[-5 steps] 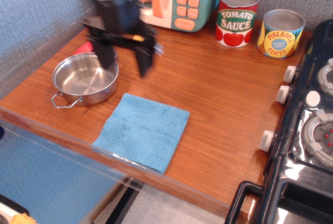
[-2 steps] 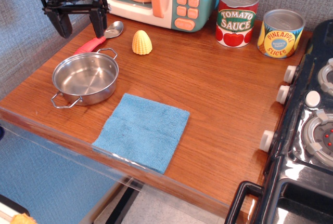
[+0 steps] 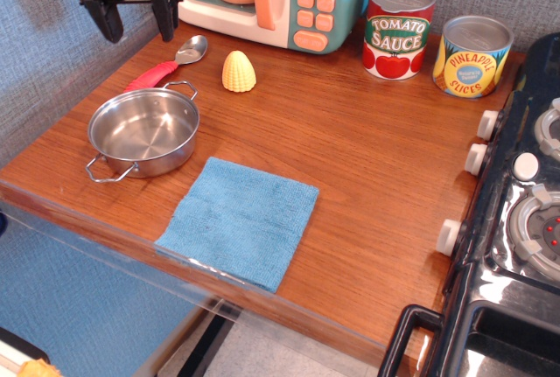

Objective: Place the spoon on top of the blue cloth

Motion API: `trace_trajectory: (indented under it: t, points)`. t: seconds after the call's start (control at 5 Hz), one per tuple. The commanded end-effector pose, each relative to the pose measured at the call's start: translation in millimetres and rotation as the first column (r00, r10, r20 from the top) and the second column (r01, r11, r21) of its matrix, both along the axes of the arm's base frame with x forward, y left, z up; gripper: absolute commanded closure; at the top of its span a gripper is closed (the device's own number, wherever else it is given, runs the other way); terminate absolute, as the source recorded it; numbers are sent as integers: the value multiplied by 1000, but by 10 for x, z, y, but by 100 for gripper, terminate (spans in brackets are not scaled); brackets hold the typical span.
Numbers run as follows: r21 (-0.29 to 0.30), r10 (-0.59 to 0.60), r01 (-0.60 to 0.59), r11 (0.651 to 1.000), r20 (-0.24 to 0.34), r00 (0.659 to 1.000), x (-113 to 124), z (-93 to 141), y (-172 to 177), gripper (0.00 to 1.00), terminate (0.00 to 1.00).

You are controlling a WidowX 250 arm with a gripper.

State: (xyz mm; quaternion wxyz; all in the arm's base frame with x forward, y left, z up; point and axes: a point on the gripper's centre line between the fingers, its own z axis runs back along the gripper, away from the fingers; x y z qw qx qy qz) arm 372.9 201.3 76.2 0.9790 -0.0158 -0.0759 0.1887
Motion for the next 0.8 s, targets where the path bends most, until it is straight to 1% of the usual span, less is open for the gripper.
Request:
trace_trajectory:
  t: [0.0,0.2,0.4,0.6]
  points:
    - [23,-68,69,997,-31,997,144,-131,64,0,0]
    - [9,-80,80,997,-62,995,141,-312,77,0,0]
    - [2,-85,86,996,-121,989,128,-473,81,0,0]
    - [8,-77,79,997,-159,984,120,-568,83,100,0]
